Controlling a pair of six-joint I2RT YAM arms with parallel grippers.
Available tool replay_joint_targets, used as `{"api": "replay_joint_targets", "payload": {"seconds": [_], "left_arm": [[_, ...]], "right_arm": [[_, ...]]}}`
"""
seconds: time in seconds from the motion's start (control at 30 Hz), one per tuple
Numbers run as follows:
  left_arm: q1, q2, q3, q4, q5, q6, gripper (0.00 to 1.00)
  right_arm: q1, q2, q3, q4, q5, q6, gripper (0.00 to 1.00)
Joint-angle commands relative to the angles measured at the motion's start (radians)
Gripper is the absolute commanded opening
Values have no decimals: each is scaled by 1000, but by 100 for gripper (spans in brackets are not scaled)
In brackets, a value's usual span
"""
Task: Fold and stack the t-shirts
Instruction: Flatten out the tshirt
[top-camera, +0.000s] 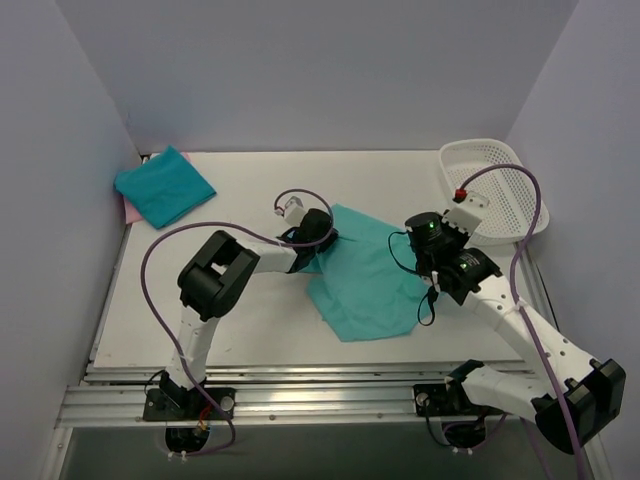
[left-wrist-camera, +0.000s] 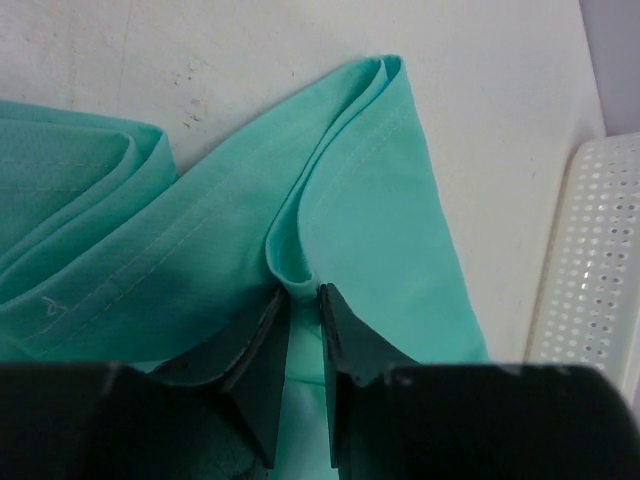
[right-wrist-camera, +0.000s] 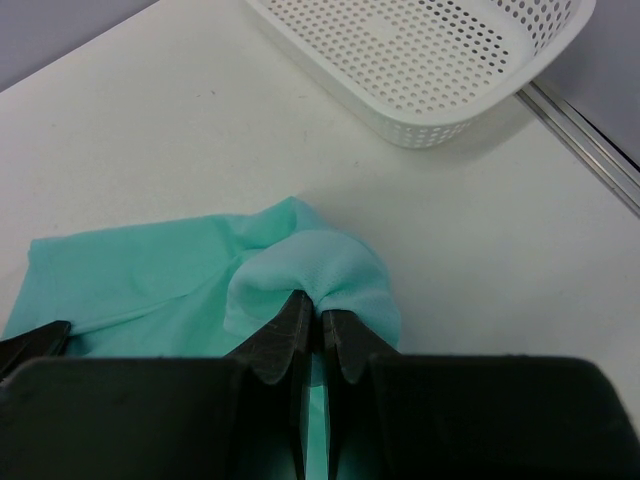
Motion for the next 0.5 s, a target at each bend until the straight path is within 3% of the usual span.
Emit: {"api": "replay_joint_targets", "payload": {"seconds": [0.0, 0.27, 0.47], "left_arm": [[14, 48, 31, -40, 26, -3, 28], [41, 99, 76, -46, 64, 0, 3], [54, 7, 58, -87, 12, 67, 2]], "right_arm": [[-8, -35, -10, 0, 21, -10, 0], [-8, -52, -25, 0, 26, -14, 0], [-10, -57, -19, -6, 32, -19, 0]]}}
